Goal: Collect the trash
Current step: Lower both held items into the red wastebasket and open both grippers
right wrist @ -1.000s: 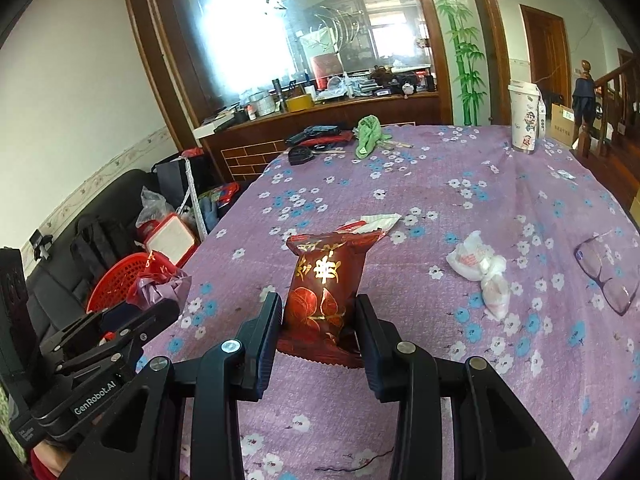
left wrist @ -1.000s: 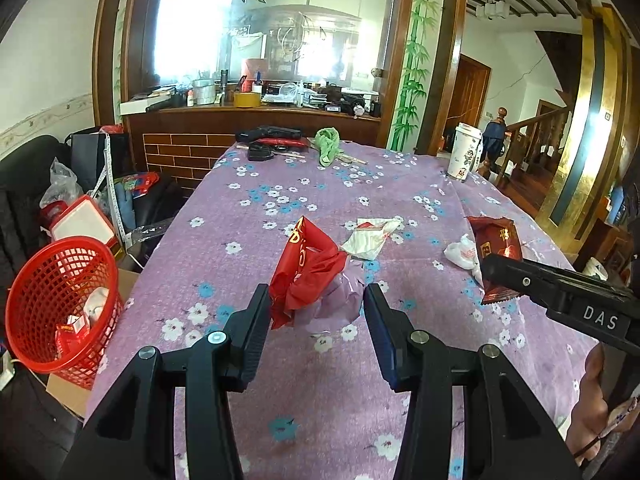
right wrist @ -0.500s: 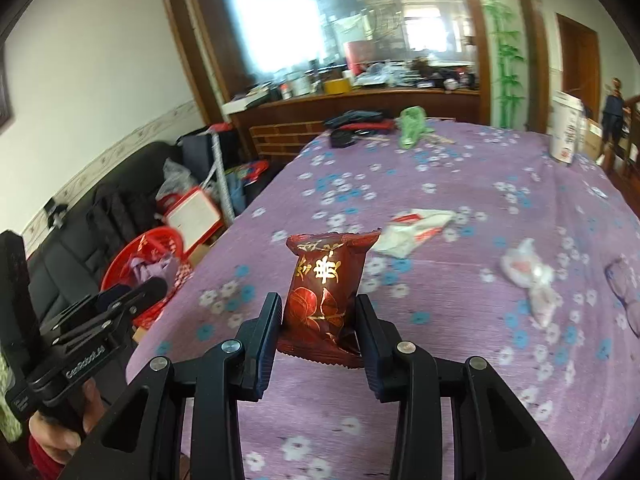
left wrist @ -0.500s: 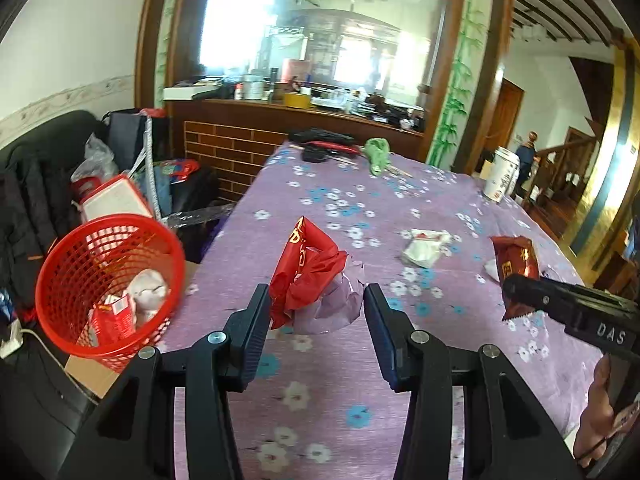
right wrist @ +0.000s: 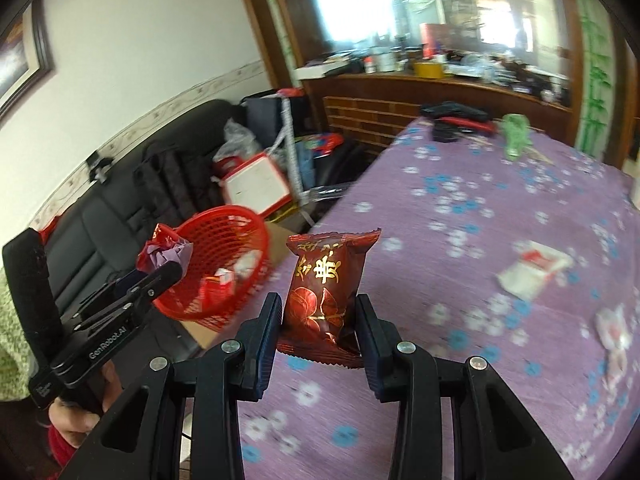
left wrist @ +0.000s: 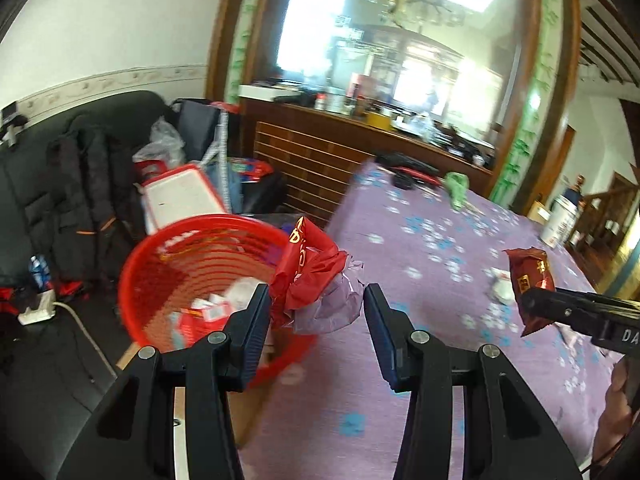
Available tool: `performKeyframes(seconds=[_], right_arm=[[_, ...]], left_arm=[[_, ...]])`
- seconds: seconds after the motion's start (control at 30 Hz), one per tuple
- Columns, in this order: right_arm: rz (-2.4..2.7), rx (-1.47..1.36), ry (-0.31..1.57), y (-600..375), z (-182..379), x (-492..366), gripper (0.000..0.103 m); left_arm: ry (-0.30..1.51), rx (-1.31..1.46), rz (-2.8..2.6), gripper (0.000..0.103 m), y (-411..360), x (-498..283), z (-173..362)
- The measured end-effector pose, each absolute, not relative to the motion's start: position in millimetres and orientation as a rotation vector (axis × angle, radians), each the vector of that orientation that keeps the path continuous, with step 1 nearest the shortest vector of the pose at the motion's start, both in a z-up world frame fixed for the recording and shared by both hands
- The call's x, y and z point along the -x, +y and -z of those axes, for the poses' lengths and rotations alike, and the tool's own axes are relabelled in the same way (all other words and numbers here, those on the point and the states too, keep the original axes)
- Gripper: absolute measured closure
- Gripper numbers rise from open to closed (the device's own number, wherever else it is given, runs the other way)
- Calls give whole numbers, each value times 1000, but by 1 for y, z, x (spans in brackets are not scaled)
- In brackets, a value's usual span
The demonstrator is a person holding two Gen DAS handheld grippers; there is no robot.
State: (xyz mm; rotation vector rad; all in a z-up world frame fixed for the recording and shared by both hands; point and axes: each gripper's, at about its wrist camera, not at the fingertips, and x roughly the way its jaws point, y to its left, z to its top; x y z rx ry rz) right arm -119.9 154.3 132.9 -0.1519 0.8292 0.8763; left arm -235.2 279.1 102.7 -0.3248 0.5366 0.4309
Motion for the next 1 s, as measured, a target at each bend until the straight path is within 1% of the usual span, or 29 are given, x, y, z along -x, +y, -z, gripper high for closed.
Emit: performKeyframes(seconds=[0.27, 0.57, 0.73, 0.8, 0.83, 0.9, 1.0], right_arm=[[-968, 217, 891, 232, -121, 120, 63], [-1024, 239, 936, 299, -105, 114, 63], [-1036, 252, 953, 328, -92, 110, 60], [-1042, 254, 957, 336, -88, 107, 55], [-1043, 253, 958, 338, -87, 105, 55], [-1043, 247, 955, 335, -89, 105, 55], [-1033, 233, 929, 318, -97, 104, 55]], left_arm=[[554, 369, -508, 57, 335, 249, -91], [607, 352, -518, 57, 364, 241, -72], [619, 363, -524, 57, 375, 239, -64], [622, 362, -522, 54, 378, 238, -62], [625, 365, -523, 52, 379, 237, -61], [622, 377, -523, 52, 382, 237, -61], [602, 381, -515, 42, 380, 240, -64]])
